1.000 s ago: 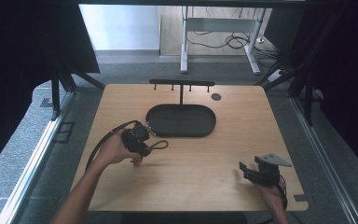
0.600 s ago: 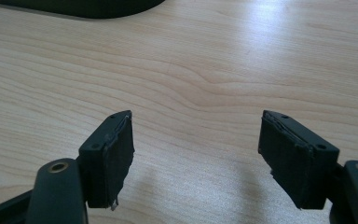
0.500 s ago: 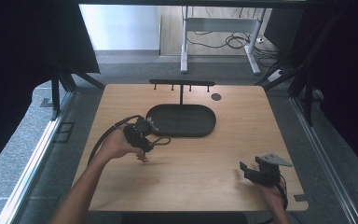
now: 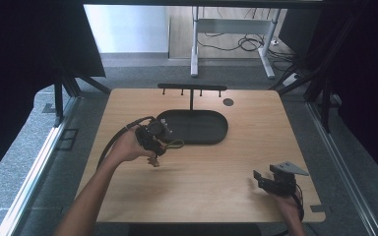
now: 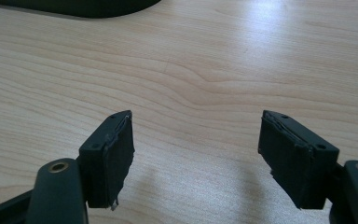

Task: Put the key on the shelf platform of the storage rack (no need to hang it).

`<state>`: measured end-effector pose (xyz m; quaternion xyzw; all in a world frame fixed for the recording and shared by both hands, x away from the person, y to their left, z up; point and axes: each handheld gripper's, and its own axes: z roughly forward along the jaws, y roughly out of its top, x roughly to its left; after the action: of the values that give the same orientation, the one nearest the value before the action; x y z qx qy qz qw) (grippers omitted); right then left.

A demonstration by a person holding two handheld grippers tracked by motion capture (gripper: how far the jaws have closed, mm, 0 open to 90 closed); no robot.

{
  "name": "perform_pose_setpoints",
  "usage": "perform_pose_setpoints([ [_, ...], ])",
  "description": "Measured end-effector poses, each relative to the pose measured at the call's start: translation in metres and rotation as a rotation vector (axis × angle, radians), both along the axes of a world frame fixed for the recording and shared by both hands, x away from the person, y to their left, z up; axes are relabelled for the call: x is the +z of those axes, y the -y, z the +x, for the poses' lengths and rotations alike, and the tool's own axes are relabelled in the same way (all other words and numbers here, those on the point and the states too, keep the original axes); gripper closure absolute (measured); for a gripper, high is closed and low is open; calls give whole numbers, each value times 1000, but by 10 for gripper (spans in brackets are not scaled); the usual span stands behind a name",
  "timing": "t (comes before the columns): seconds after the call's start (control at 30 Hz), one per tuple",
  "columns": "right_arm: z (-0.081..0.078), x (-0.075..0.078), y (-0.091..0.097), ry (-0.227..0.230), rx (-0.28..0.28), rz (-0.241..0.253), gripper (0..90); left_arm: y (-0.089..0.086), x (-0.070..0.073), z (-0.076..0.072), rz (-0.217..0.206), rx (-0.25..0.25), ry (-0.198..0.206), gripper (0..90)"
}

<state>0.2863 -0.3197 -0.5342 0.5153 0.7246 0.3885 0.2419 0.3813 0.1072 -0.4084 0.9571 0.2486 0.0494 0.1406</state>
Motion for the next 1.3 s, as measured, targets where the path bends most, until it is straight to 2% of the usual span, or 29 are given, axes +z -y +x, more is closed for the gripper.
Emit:
perform_pose_setpoints([
  [0.53,0,-1,0,-5,-4,3,274,18,13,13,4,-21,11,664],
  [1.3,1,-1,1,-8,-12,3,280,28,20,27,3,-30,12,665],
])
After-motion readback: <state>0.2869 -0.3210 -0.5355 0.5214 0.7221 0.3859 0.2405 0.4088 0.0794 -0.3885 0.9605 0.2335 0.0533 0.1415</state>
